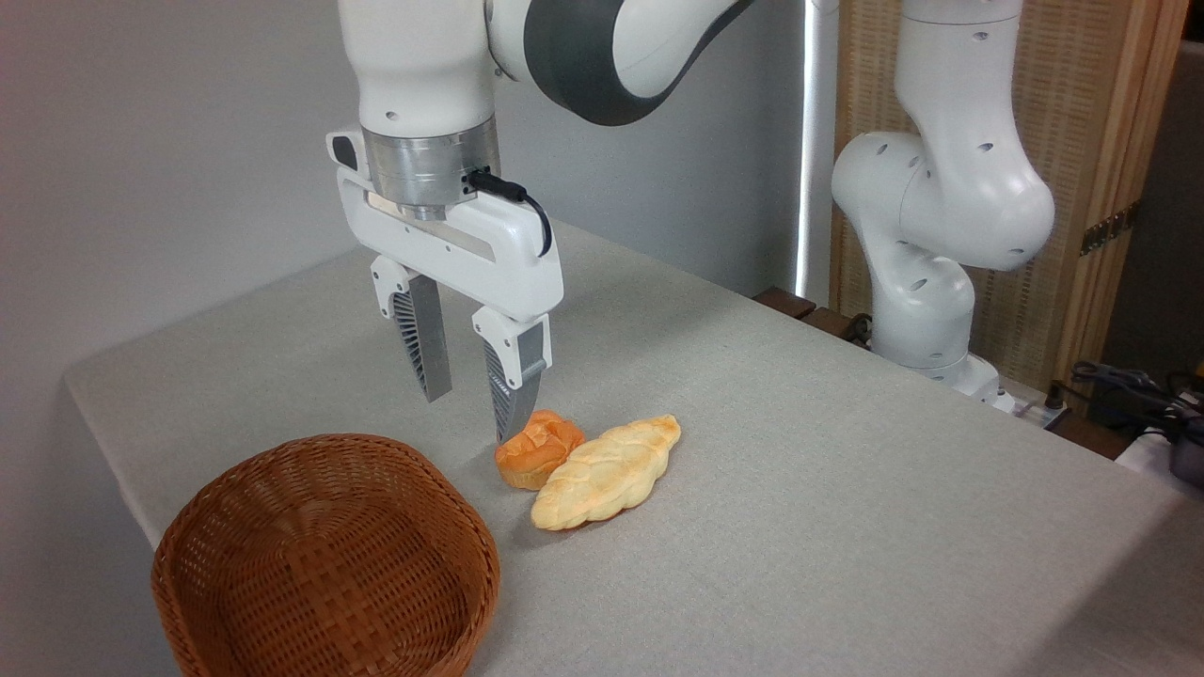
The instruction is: Put bread into the basket
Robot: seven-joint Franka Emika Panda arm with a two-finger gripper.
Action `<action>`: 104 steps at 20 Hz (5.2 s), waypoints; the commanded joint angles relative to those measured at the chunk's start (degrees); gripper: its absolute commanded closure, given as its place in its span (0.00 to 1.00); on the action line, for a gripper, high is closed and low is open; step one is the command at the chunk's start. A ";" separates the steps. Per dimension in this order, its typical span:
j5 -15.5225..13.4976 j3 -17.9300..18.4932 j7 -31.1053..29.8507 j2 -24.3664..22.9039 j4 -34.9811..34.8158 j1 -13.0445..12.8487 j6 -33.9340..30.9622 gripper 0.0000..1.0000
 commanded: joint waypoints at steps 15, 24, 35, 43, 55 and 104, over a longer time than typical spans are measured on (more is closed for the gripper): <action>-0.75 -2.28 -1.12 2.40 3.53 -0.57 -2.50 0.00; -0.13 -1.76 -1.03 2.75 3.62 -0.40 -1.97 0.00; -0.13 -1.58 -1.12 2.75 3.70 -0.31 -1.88 0.00; -0.13 -1.58 -1.03 2.75 3.71 -0.31 -1.80 0.00; -0.22 -2.02 -1.38 2.75 3.62 -0.39 -1.97 0.00; 0.75 -3.95 30.52 0.99 -14.49 -4.44 6.91 0.00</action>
